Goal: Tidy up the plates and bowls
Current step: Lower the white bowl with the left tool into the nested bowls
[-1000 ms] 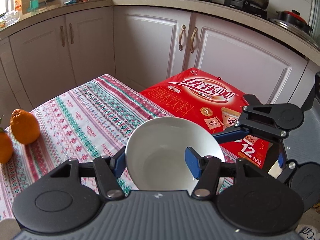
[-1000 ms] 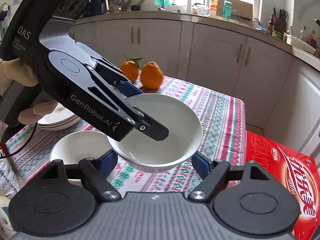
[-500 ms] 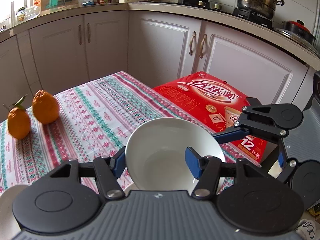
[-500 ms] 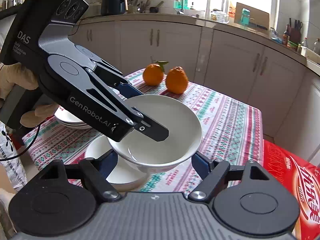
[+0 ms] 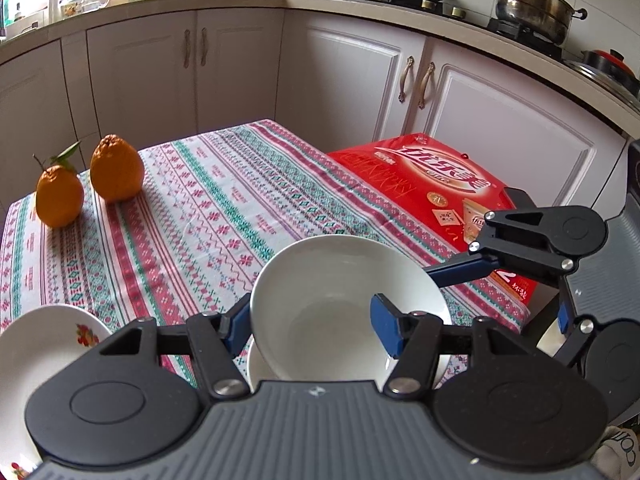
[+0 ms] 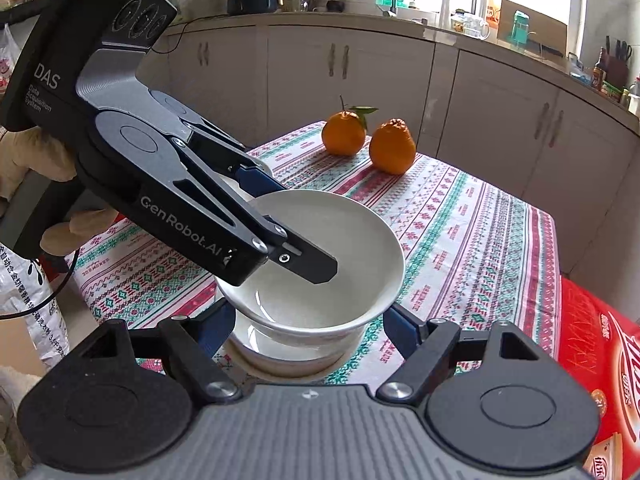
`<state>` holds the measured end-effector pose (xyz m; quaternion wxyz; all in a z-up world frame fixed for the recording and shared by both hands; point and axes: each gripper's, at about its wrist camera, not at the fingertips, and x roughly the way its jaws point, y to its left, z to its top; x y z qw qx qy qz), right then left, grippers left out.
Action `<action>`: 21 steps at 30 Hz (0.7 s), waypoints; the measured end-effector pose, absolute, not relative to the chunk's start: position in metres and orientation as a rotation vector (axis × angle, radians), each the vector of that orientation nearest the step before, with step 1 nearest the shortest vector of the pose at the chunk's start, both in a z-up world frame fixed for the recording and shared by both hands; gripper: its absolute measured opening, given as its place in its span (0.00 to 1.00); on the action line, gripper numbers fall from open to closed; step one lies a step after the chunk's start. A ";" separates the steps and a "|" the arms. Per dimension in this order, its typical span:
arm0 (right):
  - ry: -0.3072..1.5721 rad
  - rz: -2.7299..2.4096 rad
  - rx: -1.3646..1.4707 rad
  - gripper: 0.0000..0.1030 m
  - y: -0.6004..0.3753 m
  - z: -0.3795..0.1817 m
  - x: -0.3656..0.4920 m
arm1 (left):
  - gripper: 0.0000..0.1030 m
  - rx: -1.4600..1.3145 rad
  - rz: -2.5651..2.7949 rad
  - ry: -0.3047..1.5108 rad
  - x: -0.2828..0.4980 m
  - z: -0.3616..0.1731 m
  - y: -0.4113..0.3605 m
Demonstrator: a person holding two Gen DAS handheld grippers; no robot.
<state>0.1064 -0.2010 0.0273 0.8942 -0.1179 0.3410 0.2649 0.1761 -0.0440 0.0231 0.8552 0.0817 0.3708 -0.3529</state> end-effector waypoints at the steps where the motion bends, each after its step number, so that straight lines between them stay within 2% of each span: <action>1: 0.710 0.550 -0.244 0.82 -0.201 0.027 0.106 | 0.59 0.169 -0.741 0.783 0.176 0.022 -0.044; 21: 0.752 0.555 -0.241 0.82 -0.197 0.017 0.111 | 0.59 0.144 -0.746 0.814 0.179 0.007 -0.040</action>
